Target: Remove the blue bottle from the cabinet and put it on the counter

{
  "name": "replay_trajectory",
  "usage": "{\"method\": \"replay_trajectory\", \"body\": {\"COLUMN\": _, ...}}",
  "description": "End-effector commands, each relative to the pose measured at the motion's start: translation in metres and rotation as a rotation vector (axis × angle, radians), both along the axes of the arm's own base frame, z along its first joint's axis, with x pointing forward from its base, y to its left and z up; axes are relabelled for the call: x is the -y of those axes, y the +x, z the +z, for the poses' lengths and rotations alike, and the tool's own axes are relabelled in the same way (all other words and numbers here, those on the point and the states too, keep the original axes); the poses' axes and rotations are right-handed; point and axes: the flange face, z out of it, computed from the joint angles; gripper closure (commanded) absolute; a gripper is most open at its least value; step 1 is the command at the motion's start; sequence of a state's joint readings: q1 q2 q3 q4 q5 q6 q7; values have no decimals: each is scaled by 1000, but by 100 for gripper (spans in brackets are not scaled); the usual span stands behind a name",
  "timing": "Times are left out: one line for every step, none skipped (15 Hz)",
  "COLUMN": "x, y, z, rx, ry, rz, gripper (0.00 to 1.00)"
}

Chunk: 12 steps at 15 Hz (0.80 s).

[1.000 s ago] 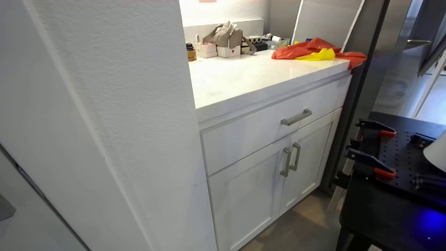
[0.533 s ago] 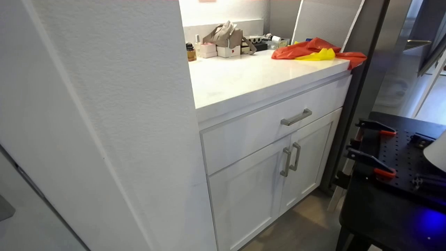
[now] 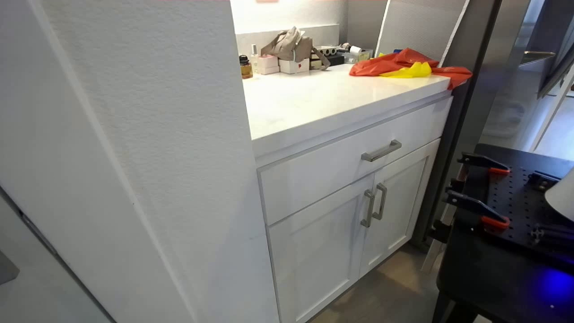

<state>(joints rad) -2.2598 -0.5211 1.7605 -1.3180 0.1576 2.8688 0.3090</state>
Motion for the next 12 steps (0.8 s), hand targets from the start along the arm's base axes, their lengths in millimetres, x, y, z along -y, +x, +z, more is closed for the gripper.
{"method": "replay_trajectory", "body": {"x": -7, "y": -27, "z": 5, "rx": -31, "ry": 3, "rz": 15, "gripper": 90}}
{"method": "replay_trajectory", "body": {"x": -9, "y": -35, "z": 4, "rx": -38, "ry": 4, "rz": 13, "gripper": 90}}
{"method": "replay_trajectory", "body": {"x": -11, "y": -44, "z": 4, "rx": -45, "ry": 5, "rz": 11, "gripper": 90}}
{"method": "replay_trajectory", "body": {"x": -13, "y": -52, "z": 2, "rx": -48, "ry": 5, "rz": 5, "gripper": 90}}
{"method": "replay_trajectory", "body": {"x": -14, "y": -60, "z": 1, "rx": -49, "ry": 6, "rz": -1, "gripper": 90}}
{"method": "replay_trajectory", "body": {"x": -14, "y": -68, "z": -1, "rx": -63, "ry": 15, "rz": -3, "gripper": 90}}
{"method": "replay_trajectory", "body": {"x": -16, "y": -76, "z": -2, "rx": -75, "ry": 26, "rz": -2, "gripper": 90}}
{"method": "replay_trajectory", "body": {"x": -17, "y": -84, "z": -6, "rx": -89, "ry": 34, "rz": 3, "gripper": 90}}
{"method": "replay_trajectory", "body": {"x": -20, "y": -92, "z": -11, "rx": -104, "ry": 41, "rz": 9, "gripper": 90}}
{"method": "replay_trajectory", "body": {"x": -23, "y": -103, "z": -15, "rx": -115, "ry": 49, "rz": 14, "gripper": 90}}
{"method": "replay_trajectory", "body": {"x": -25, "y": -111, "z": -19, "rx": -129, "ry": 60, "rz": 20, "gripper": 90}}
{"method": "replay_trajectory", "body": {"x": -27, "y": -121, "z": -24, "rx": -144, "ry": 69, "rz": 31, "gripper": 90}}
